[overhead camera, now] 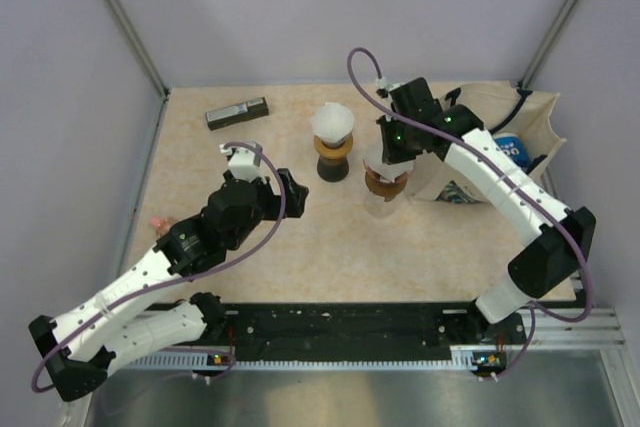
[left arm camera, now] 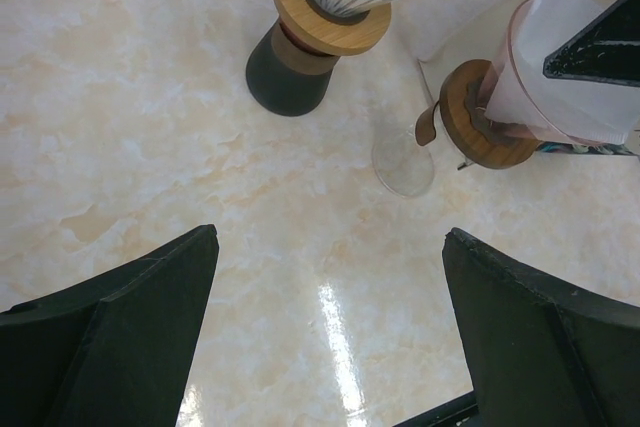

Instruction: Place the coffee filter in the dripper

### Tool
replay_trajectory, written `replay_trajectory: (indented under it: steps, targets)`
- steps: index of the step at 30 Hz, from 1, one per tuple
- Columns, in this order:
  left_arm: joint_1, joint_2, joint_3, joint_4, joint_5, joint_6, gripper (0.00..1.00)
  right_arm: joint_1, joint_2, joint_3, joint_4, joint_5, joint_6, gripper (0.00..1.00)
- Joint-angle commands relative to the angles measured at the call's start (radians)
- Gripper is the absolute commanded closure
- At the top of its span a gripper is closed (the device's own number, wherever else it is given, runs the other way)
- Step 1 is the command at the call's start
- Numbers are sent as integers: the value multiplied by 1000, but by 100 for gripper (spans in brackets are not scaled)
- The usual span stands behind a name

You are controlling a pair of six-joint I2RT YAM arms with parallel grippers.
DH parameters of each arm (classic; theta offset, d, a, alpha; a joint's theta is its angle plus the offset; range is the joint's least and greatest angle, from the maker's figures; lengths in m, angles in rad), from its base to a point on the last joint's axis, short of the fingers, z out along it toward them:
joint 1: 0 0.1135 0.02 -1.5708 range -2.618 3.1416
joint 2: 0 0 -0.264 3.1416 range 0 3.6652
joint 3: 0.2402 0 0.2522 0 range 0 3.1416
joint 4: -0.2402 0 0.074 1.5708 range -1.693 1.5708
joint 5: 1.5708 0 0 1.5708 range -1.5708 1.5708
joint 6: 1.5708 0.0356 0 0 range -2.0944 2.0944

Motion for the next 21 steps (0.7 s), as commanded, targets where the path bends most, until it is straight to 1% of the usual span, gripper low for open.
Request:
replay_trajectory:
  steps: [1,5,21]
  targets:
    - [9,-12,-6,13,-19,-16,1,28,-5,-33,-12,32,5,98]
    - [12,-6,-6,12,-16,-22,1,30,-8,-56,2,66,6,98]
    - [24,-9,-11,4,-19,-25,1,28,30,-122,59,54,14,100]
